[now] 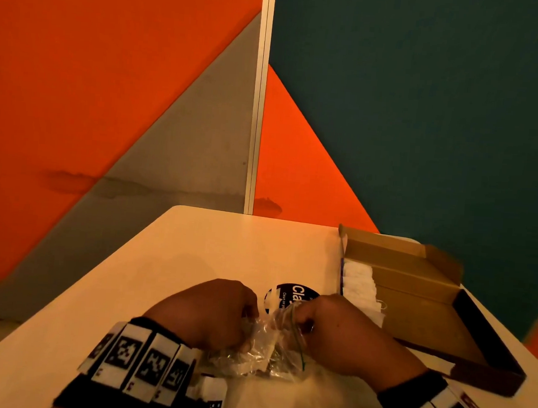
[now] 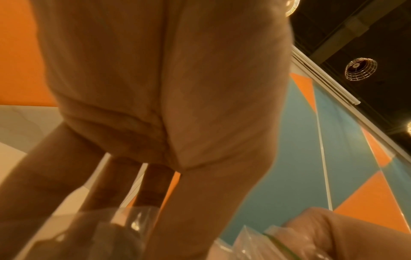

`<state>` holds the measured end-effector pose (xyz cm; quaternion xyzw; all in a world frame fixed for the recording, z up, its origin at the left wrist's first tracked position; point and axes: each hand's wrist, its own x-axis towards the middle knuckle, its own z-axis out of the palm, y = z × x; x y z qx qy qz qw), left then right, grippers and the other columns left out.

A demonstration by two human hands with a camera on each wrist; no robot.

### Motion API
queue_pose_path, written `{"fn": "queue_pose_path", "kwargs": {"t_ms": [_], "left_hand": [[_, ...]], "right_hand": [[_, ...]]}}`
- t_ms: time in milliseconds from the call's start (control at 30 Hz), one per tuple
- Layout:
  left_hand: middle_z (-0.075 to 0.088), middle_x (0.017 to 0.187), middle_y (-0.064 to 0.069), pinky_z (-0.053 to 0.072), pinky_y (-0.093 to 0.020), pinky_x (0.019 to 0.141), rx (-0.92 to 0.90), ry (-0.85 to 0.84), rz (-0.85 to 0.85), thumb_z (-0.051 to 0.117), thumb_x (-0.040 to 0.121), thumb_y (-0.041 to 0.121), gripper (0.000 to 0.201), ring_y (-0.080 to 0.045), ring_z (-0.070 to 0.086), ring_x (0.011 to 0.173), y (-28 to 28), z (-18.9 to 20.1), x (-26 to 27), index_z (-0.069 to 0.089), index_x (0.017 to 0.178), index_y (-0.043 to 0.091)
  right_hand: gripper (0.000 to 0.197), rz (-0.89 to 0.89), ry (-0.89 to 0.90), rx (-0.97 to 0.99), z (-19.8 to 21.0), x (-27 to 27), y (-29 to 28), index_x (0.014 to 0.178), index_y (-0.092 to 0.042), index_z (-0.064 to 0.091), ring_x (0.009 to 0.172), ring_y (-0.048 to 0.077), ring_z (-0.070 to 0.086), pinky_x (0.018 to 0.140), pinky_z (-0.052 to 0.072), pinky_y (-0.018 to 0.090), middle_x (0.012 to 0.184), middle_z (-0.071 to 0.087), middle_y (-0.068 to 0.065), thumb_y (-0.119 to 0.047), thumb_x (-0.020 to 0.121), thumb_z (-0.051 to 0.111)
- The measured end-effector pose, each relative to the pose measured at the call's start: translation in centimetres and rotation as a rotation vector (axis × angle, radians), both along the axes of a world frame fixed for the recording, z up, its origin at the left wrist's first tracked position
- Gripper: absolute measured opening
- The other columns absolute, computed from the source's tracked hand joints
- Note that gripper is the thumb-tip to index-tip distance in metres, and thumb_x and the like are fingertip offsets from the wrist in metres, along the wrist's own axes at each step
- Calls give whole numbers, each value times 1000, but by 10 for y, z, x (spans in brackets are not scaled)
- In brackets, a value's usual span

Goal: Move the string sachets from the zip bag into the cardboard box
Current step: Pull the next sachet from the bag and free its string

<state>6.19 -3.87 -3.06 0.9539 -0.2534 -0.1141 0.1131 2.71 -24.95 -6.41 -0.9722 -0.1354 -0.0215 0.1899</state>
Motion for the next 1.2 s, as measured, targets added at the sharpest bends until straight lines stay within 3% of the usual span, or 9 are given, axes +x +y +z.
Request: {"fn": "queue_pose_path", "kwargs": {"t_ms": [100,267,433,600,667,800,967,1100,1200], "left_hand": [[64,123,9,45,-23,83,0,7,6,74,82,27,37,-12,59,110,0,0,-1,66,118,31],[61,127,9,41,-22,80,15,20,18,76,81,28,44,-13,58,112,-1,1,-1,64,123,31],[61,129,9,46,-24,90,14,25,21,75,82,26,45,-13,57,115,0,2,-1,63,125,31],[62,127,9,48,-26,89,29,25,22,74,81,23,43,-13,58,112,0,3,-2,64,122,30],[62,127,9,47,-26,89,47,15,12,75,80,23,44,-13,57,113,-1,3,-3,64,122,30],[62,127,9,48,-26,91,57,11,-1,73,81,22,43,-13,57,114,-2,4,-3,64,122,30],[60,128,10,48,-26,91,40,21,-6,74,81,24,42,-12,56,114,-1,3,-2,64,121,32],[60,128,10,47,-26,92,36,17,-9,74,82,25,41,-12,56,114,0,2,-2,64,120,32],[60,128,10,47,-25,90,33,10,-12,72,83,23,39,-12,57,114,1,2,-1,64,120,32]], "right_hand": [[18,22,-20,31,1,0,0,96,-37,78,85,-2,68,82,58,24,97,75,-22,-23,86,73],[12,-2,6,29,11,-4,-1,84,-25,79,79,4,67,75,57,23,88,76,-10,-19,83,68],[10,-15,49,32,18,-8,-4,80,-19,71,76,8,63,73,53,25,81,70,-6,-15,84,63],[22,18,81,87,12,-4,-5,104,-28,70,90,4,67,84,56,26,100,73,-11,-22,84,72],[38,61,154,127,12,-5,-4,119,-34,67,98,0,66,88,55,19,110,72,-14,-23,83,76],[46,107,177,68,15,-8,-4,127,-41,64,106,-3,63,80,43,1,120,70,-17,-19,88,72],[29,61,190,146,15,-7,-4,105,-35,71,104,3,65,96,56,29,113,71,-14,-23,80,82],[26,97,220,114,14,-6,-4,103,-33,76,104,0,65,91,51,15,115,72,-15,-22,80,81],[22,96,202,101,13,-5,-4,100,-31,78,100,2,67,89,54,19,110,74,-13,-20,81,81]]}}
